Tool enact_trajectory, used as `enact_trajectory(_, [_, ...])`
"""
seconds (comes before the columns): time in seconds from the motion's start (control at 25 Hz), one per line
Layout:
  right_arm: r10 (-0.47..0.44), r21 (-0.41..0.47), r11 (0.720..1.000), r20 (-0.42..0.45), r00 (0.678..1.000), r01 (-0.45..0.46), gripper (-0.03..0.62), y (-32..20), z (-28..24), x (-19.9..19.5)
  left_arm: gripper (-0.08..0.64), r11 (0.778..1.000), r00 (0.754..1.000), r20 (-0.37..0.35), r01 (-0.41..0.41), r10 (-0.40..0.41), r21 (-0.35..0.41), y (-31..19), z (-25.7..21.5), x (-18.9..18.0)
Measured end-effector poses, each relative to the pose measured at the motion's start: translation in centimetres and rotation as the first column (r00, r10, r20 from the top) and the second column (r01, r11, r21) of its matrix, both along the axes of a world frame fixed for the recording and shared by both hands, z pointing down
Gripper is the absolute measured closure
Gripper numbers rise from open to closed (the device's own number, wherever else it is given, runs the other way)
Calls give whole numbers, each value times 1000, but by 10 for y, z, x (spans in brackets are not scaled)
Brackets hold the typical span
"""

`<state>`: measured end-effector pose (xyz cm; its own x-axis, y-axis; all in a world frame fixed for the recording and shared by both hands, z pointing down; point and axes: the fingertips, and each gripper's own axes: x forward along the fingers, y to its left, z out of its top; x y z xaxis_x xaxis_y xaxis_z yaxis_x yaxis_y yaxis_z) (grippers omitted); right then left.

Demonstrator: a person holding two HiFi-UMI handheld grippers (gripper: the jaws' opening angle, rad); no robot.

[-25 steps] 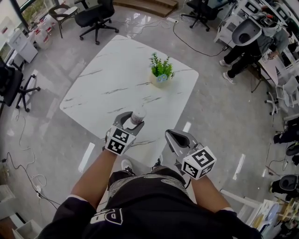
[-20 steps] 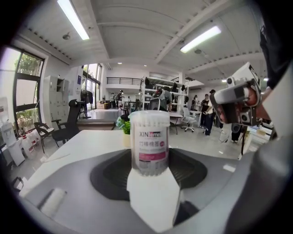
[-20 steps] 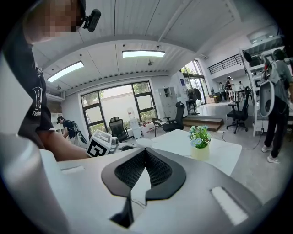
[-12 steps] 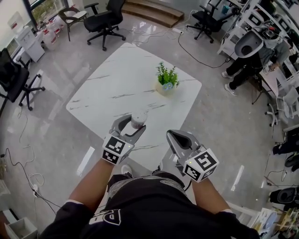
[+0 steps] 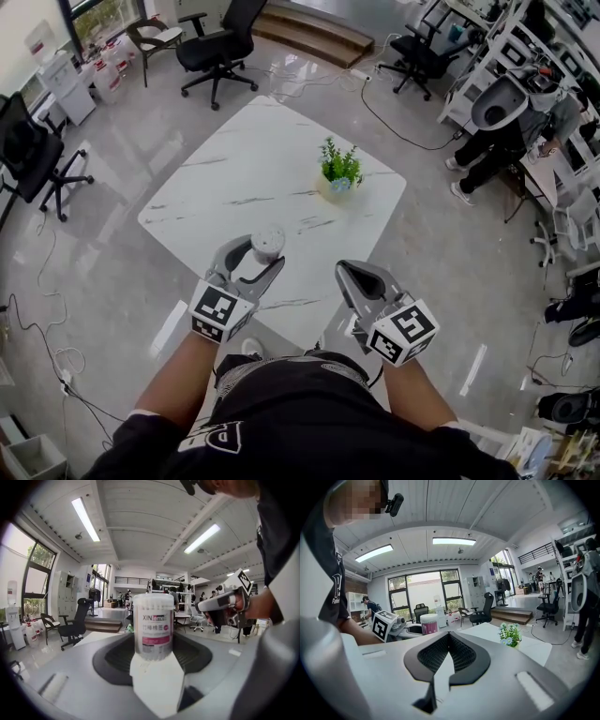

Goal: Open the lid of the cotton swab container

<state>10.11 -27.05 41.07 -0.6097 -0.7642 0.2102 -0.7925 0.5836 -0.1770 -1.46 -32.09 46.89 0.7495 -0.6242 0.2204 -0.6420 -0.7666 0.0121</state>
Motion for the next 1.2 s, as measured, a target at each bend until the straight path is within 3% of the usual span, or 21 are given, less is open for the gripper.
enact_trajectory(0.56, [-40, -24, 999, -34, 999, 39, 592, -2, 12, -12, 258, 1000, 998, -56, -14, 15, 17, 22, -7, -8])
enact_trajectory(1.2, [-53, -29, 998, -55, 997, 52, 589, -6, 17, -14, 258, 999, 998, -52, -33, 34, 11, 23, 1, -7])
